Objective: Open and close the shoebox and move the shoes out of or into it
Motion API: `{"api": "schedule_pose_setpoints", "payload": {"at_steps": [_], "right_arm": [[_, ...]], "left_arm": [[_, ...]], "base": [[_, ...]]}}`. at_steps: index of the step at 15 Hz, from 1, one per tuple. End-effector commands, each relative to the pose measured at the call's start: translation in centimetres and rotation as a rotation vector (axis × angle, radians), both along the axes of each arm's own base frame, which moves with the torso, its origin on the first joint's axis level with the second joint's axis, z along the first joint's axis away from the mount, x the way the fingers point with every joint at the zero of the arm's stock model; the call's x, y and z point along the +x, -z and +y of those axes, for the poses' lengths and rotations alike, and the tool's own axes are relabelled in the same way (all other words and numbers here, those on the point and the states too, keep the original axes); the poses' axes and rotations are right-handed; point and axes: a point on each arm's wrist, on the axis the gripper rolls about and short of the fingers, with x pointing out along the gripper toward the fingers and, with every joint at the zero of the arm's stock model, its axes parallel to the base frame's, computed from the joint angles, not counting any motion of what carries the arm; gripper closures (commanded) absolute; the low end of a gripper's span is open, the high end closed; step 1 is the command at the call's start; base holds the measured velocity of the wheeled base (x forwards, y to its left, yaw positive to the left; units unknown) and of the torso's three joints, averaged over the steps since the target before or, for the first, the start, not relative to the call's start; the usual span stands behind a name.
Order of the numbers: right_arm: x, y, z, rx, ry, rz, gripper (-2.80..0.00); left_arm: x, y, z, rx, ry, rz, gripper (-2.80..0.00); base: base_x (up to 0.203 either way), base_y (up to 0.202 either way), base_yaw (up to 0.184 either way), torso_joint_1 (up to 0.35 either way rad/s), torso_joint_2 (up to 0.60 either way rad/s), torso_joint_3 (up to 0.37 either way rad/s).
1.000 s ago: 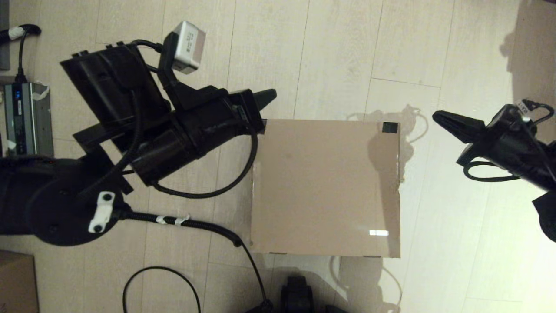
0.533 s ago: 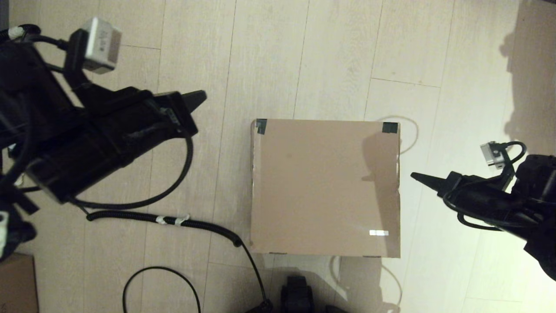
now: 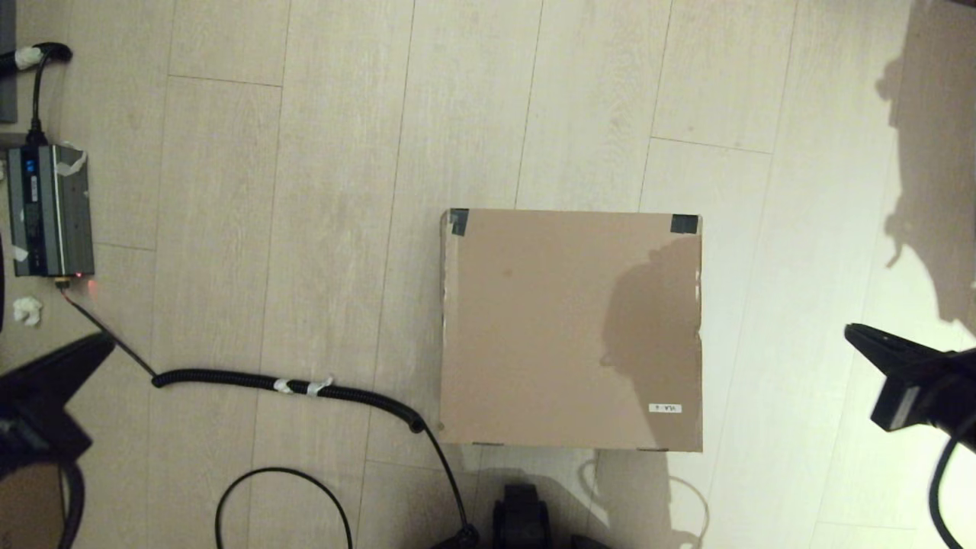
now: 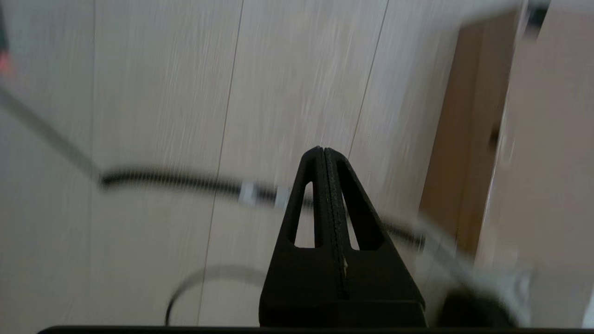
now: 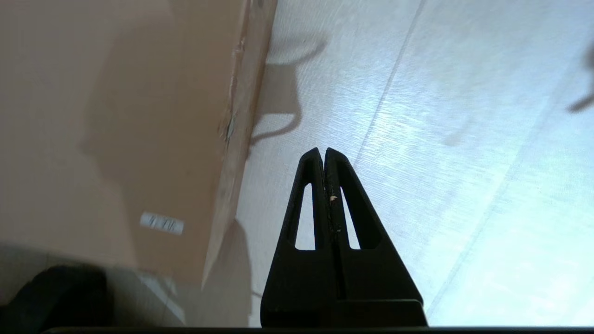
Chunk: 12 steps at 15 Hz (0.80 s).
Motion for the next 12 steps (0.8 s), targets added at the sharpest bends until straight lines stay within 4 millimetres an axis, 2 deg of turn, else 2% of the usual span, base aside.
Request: {"api": "schedule_pose_setpoints", "payload": {"at_steps": [1,3,6,9,10,12], "right_arm": [[-6.4,-1.5,-0.7,0.012,0.012,-0.179,0.0],[-11.2,1.0,-1.3,-0.001,0.056,-0.178,0.0],[-16.1,6.1,-1.6,-0.022,0.099,-0.111,0.0],[-18.4,10.3,-1.5,-0.044,0.075,0.089,0.0],[-18.6,10.8,-1.5,-0.05,0.059,0.154,0.0],[-18.6,10.8,-1.4,-0.026,0.043,0.16,0.0]], "left_arm": [[-5.2,3.7,0.2,0.004,-0.022,-0.004,0.0],[-7.5,7.4,0.1,-0.001,0.008,0.124,0.0],[-10.2,10.9,-0.2,0.0,0.037,0.213,0.0],[-10.3,12.0,-0.2,0.075,0.038,0.248,0.0],[-10.3,12.5,-0.1,0.123,0.018,0.273,0.0],[-10.3,12.8,-0.1,0.094,0.025,0.311,0.0]], "base": [[0.0,0.0,0.0,0.0,0.0,0.0],[0.0,0.0,0.0,0.0,0.0,0.0],[0.0,0.0,0.0,0.0,0.0,0.0],[0.0,0.0,0.0,0.0,0.0,0.0],[0.0,0.0,0.0,0.0,0.0,0.0],[0.0,0.0,0.0,0.0,0.0,0.0]]}}
